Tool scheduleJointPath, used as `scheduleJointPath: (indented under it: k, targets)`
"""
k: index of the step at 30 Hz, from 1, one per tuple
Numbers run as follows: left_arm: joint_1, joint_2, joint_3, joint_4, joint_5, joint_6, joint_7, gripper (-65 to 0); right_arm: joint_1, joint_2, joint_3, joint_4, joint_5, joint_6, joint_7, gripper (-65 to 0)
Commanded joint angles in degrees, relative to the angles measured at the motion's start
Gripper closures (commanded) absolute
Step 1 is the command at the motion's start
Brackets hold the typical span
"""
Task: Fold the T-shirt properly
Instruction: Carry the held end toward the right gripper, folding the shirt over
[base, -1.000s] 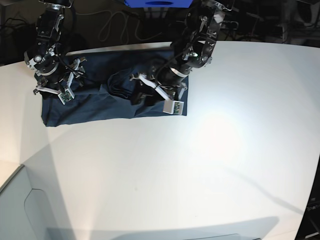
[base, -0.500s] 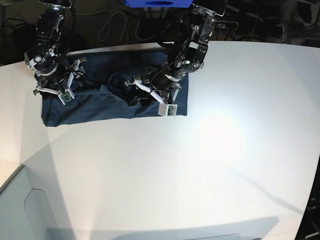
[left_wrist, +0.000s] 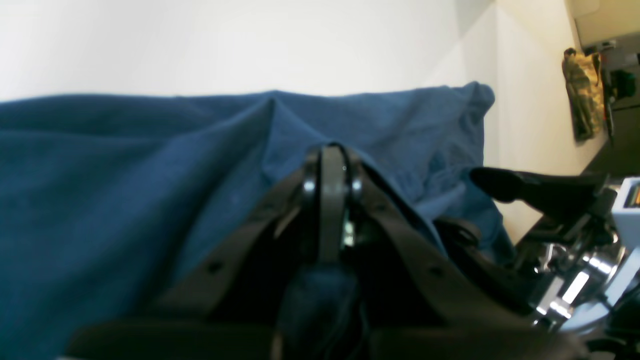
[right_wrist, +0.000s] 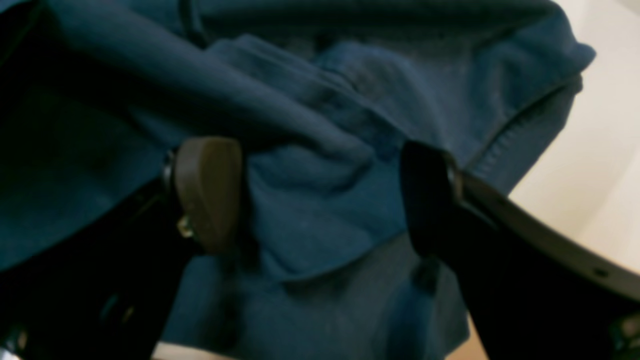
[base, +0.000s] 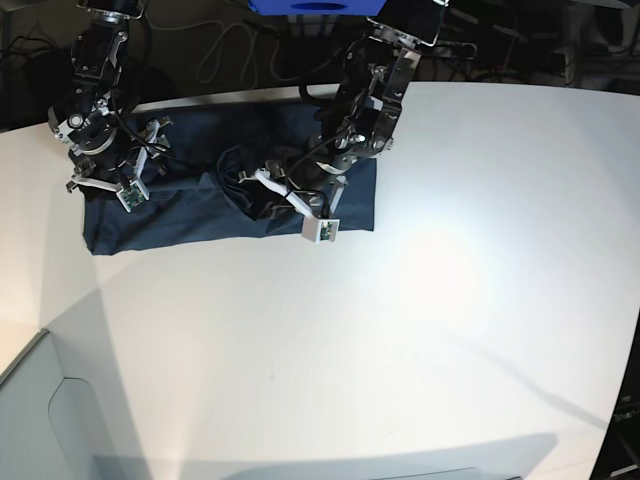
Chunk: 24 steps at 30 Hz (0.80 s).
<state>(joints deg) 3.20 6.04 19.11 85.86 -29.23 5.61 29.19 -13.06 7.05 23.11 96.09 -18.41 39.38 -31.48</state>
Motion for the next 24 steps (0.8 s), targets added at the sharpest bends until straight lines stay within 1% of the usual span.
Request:
scheduleJointPath:
  k: [1,6,13,17,24]
  targets:
    - [-0.87,0.86,0.36,1.39,-0.79,-0.46,-0.93,0.0,0.44,0.91,0.23,0.74,-0.18,0.62,0.32,-47.3]
    - [-2.81,0.86,2.56,4.03,-0.79,-0.46,-1.01,0.0,0.44,1.0,0.23,0.74,-0.18,0.62,0.32,-47.3]
    - [-2.89,1.65,4.4,8.24,-0.35,-0.46,-0.93,0.0,0.44,1.0,0.23,0.74,-0.18,0.62,0.32,-47.3]
    - [-3.77,2.53,4.4,7.54,-0.26,-0.46,-0.93,0.0,0.44,1.0,0.23,0.65,-0.18,0.62,0.32,-47.3]
    - [-5.0,2.53,4.4,3.76,-0.26,-0.46,-0.93,0.0,0.44,1.0,0.23,0.65,-0.18,0.62,0.32,-47.3]
